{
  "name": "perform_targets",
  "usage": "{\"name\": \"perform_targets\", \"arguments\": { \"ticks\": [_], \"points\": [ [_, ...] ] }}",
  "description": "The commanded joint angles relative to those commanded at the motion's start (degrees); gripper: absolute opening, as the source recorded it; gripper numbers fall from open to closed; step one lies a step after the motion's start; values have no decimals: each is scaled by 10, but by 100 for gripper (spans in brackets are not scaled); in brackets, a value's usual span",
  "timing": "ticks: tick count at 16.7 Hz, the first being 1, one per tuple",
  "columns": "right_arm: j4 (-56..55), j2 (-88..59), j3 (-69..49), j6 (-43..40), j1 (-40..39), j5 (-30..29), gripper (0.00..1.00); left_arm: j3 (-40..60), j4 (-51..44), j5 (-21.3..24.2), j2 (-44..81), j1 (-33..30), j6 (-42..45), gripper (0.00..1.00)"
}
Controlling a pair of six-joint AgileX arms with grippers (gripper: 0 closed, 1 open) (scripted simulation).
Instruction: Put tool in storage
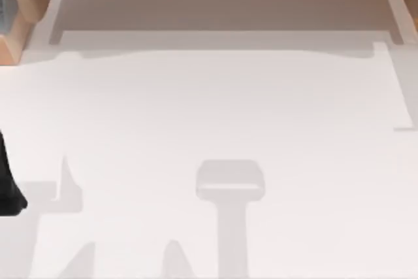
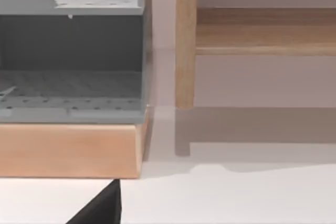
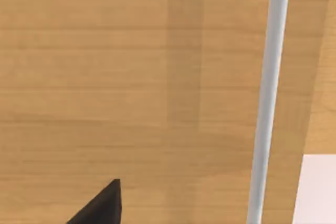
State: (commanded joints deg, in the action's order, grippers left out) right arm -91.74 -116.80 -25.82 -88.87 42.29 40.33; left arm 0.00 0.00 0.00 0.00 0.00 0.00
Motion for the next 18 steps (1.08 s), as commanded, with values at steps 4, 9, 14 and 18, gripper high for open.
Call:
{"name": "perform_targets", "arguments": {
  "ticks": [4, 9, 14, 18],
  "points": [
    [23, -12, -34, -1, -27, -26, 100, 0, 0, 0, 0, 0, 0, 100],
    [24, -13, -36, -1, -28, -28, 92, 0, 0, 0, 0, 0, 0, 100],
    [24, -13, -36, -1, -28, -28, 55, 0, 0, 0, 0, 0, 0, 100],
    [24, -13, -36, -1, -28, -28, 25, 0, 0, 0, 0, 0, 0, 100]
  ]
}}
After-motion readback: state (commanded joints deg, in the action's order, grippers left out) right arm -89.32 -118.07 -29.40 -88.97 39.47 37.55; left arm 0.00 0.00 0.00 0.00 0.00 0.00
